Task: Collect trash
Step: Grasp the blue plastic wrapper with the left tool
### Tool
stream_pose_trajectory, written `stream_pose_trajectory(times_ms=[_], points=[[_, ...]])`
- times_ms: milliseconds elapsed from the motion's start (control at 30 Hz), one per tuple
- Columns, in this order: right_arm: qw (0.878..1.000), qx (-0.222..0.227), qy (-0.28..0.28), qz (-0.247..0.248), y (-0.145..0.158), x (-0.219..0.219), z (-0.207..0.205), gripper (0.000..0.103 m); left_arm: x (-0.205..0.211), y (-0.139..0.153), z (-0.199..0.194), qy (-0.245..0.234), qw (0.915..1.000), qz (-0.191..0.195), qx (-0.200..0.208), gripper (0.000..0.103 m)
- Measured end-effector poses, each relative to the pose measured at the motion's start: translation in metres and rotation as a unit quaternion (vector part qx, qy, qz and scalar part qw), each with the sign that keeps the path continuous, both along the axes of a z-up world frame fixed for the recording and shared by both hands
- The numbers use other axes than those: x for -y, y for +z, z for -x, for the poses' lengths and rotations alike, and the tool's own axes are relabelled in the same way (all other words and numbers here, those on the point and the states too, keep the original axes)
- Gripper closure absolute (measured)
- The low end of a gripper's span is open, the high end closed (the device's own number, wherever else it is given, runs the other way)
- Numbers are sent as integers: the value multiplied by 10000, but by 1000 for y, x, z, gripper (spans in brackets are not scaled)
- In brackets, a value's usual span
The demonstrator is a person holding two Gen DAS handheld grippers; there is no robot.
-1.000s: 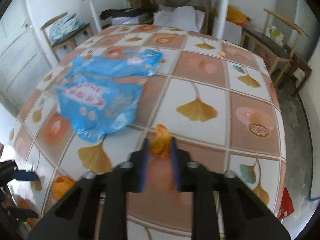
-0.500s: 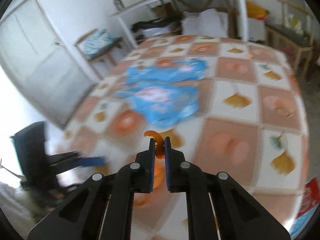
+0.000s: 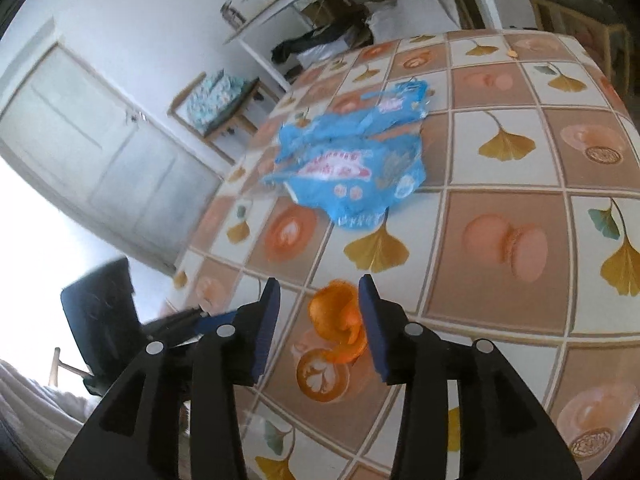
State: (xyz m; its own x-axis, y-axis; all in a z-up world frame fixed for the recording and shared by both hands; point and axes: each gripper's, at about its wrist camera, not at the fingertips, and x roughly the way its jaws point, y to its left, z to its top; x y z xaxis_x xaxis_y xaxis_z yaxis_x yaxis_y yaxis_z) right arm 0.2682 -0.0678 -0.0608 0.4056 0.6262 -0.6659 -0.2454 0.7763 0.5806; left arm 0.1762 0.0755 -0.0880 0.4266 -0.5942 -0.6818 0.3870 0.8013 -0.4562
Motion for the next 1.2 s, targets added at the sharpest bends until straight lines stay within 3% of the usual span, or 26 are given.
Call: stream_pose_trajectory(times_ms=[233, 333, 500, 633, 767, 867, 1033, 1133, 1200], points=[[9992, 110, -329, -176, 7, 18, 2, 56, -19, 26, -19, 289, 9990, -21, 344, 38], [9991, 142, -344, -211, 6, 18, 3, 56, -27, 49, -40, 411, 9966, -233, 673, 19], [9989, 140, -323, -304, 0, 19, 5, 56, -7, 66, -96, 11, 9913, -969, 894, 12], [9989, 150, -291, -340, -3, 21, 5, 56, 22, 51, -145, -666, 9804, -1652, 836, 11], [9984, 157, -310, -445, -6, 28, 5, 55, 43, 15, -185, -1023, 9671, -2300, 361, 11], [9981, 146, -333, -505, -8, 31, 6, 55, 47, -5, -195, -1127, 9623, -2474, -23, 11], [9978, 131, -334, -560, -11, 33, 7, 55, 49, -9, -196, -940, 9624, -2549, 21, 11], [9978, 142, -326, -561, -11, 31, 10, 55, 48, -8, -195, -768, 9648, -2512, 108, 17], [9980, 161, -315, -525, -10, 29, 15, 55, 48, -4, -194, -672, 9666, -2466, 206, 42]])
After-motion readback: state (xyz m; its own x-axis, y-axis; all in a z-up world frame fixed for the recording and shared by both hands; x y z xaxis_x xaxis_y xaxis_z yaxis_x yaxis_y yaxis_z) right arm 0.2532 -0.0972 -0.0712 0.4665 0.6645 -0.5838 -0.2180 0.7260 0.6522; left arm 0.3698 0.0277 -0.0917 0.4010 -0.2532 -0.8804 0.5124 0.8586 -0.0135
